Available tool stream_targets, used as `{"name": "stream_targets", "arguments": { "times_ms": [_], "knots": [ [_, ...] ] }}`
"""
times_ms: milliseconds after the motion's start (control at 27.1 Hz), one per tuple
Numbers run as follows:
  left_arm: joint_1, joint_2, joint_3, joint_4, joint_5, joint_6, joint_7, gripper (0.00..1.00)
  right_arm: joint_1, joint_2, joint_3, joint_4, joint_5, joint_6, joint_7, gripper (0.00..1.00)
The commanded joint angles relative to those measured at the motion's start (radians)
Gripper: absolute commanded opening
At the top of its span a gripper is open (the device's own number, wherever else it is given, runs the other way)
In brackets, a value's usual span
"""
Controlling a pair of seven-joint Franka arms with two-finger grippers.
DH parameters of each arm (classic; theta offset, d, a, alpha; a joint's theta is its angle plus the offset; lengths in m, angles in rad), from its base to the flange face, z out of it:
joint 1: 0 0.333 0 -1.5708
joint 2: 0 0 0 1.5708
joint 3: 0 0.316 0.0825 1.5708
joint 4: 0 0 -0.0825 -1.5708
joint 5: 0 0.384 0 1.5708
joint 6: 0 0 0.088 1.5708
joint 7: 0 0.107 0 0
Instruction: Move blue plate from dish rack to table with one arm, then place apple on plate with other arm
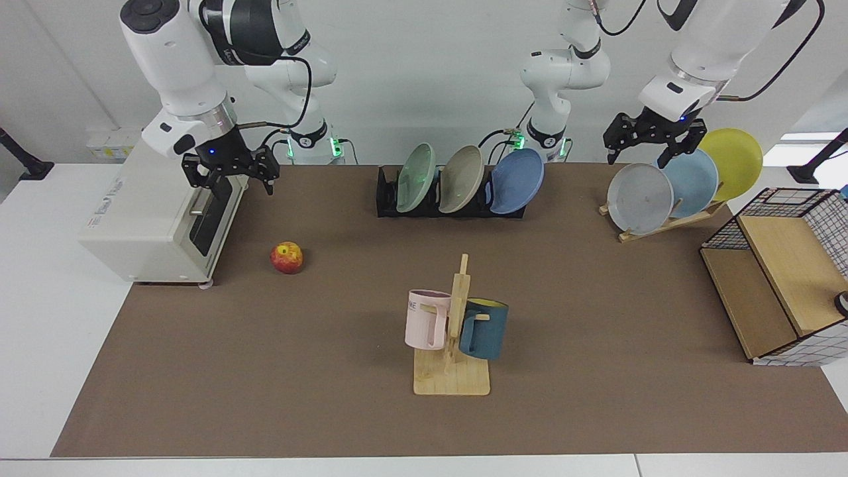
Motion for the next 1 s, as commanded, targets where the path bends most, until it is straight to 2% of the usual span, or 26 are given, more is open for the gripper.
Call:
{"name": "stream_targets", "arguments": {
  "times_ms": [0, 74, 480, 665, 960],
  "knots": [
    [0.007, -0.17, -0.006, -0.269, -0.043, 0.129, 0.003, 1.0, 0.001, -0.017, -0.002, -0.097, 0.0, 0.079, 0.006, 1.0],
    [0.007, -0.203, -0.006, -0.34, -0.053, 0.172, 0.003, 1.0, 0.001, -0.012, -0.002, -0.126, -0.002, 0.111, 0.006, 1.0],
    [0.004, -0.236, -0.048, -0.599, -0.112, 0.308, -0.001, 1.0, -0.005, 0.034, -0.002, -0.233, -0.014, 0.253, 0.008, 1.0],
    [0.004, -0.253, -0.069, -0.664, -0.174, 0.315, 0.013, 1.0, -0.007, 0.054, -0.002, -0.275, -0.016, 0.329, 0.018, 1.0],
    [-0.007, -0.285, -0.111, -0.777, -0.213, 0.307, 0.02, 0.99, -0.002, 0.098, -0.002, -0.296, -0.016, 0.383, 0.037, 1.0]
  ]
}}
